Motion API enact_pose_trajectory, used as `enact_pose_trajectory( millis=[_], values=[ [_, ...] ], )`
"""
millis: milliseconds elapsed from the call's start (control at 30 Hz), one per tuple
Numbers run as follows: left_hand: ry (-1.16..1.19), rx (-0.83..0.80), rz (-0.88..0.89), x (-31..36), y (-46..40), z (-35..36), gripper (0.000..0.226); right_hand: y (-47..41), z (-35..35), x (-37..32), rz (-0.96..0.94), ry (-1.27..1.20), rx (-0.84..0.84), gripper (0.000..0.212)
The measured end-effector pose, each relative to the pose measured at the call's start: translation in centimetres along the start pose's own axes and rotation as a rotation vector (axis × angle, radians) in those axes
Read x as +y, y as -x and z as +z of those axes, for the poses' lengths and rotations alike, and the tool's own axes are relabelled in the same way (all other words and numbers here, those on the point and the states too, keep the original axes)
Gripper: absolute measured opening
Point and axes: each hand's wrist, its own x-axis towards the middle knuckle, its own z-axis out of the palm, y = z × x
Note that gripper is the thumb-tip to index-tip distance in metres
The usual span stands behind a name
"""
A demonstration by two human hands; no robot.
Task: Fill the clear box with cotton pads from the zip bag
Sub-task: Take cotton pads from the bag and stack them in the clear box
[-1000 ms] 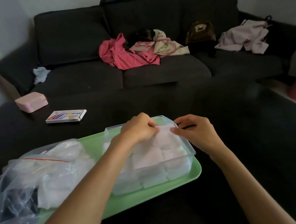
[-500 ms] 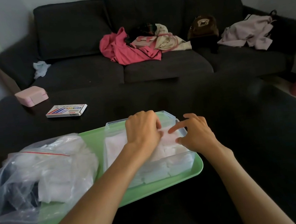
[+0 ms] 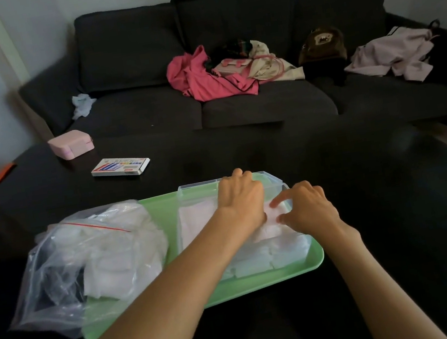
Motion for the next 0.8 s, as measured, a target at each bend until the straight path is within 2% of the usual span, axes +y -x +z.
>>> enact_pose_trajectory(
  millis=[67, 167, 233, 333, 367, 433, 467, 500, 533, 600, 633, 700, 733, 800],
  values=[
    [0.011, -0.018, 0.002, -0.1, 0.5, -0.3, 0.037, 0.0, -0.2, -0.2, 0.004, 0.022, -0.025, 0.035],
    [0.223, 0.083, -0.003, -1.1, 2.1, -0.9, 0.04, 0.5, -0.8, 0.0, -0.007, -0.006, 0.107, 0.033],
    [0.358, 0.299, -0.056, -3.0, 4.5, -1.6, 0.038, 1.1, -1.3, -0.5, -0.069, -0.118, 0.275, 0.031],
    [0.435, 0.608, -0.213, -7.4, 9.5, -2.1, 0.034, 3.0, -1.6, -3.3, -0.225, -0.369, 0.471, 0.027],
    [0.443, 0.691, -0.302, -9.2, 11.6, -1.9, 0.033, 3.7, -1.5, -4.8, -0.277, -0.44, 0.474, 0.027],
    [0.4, 0.771, -0.498, -13.0, 15.1, -1.2, 0.037, 5.3, -0.5, -8.2, -0.387, -0.572, 0.371, 0.022],
    [0.366, 0.725, -0.601, -15.0, 16.3, -0.8, 0.042, 6.2, 0.4, -9.9, -0.432, -0.603, 0.279, 0.019],
    [0.343, 0.604, -0.701, -17.2, 17.4, -0.4, 0.05, 7.0, 1.5, -11.7, -0.45, -0.594, 0.168, 0.019],
    [0.339, 0.429, -0.775, -19.0, 18.0, 0.1, 0.061, 7.6, 2.7, -13.1, -0.443, -0.528, 0.065, 0.029],
    [0.419, 0.122, -0.76, -21.6, 18.9, 1.4, 0.074, 8.4, 5.2, -15.1, -0.455, -0.256, -0.017, 0.05],
    [0.484, 0.057, -0.674, -22.2, 19.0, 2.3, 0.072, 8.6, 5.9, -15.6, -0.471, -0.141, 0.005, 0.054],
    [0.58, 0.046, -0.509, -22.4, 19.1, 3.9, 0.061, 8.4, 6.7, -16.2, -0.479, -0.079, 0.02, 0.053],
    [0.622, 0.05, -0.495, -22.2, 19.0, 4.5, 0.056, 8.2, 6.8, -16.2, -0.479, -0.075, -0.004, 0.051],
    [0.682, 0.051, -0.581, -22.0, 18.5, 5.2, 0.044, 7.6, 6.9, -16.2, -0.484, -0.032, -0.033, 0.048]
  ],
)
